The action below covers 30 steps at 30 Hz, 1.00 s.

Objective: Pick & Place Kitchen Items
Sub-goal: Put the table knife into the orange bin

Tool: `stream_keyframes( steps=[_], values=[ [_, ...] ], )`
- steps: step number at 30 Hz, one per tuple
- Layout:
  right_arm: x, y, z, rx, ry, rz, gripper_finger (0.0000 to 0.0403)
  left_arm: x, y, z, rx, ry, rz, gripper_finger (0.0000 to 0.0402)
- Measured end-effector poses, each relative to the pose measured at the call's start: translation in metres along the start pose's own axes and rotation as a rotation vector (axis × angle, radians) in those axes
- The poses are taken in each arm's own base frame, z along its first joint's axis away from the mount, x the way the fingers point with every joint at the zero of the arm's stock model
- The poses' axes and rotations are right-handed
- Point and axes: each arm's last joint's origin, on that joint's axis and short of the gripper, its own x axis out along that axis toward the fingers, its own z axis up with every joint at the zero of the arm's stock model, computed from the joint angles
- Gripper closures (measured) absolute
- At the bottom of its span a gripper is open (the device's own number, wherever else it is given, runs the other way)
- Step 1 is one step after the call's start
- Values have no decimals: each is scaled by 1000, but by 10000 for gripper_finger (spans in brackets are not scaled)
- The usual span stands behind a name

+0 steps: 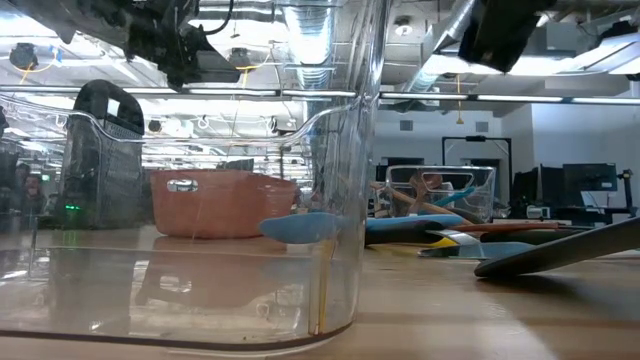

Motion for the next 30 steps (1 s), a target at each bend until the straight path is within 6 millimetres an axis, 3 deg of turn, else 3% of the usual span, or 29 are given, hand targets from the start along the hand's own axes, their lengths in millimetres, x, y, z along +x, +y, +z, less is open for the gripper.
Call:
stream_keyframes(
  steps=[11, 19, 30],
  values=[
    [-7, 39, -26, 26, 63, 24, 401, 0, 0, 0, 0, 0, 0, 372],
    [-8, 52, -44, 32, 78, -38, 401, 0, 0, 0, 0, 0, 0, 372],
    [5, 52, -46, 3, 47, -165, 402, 0, 0, 0, 0, 1, 0, 372]
  ],
)
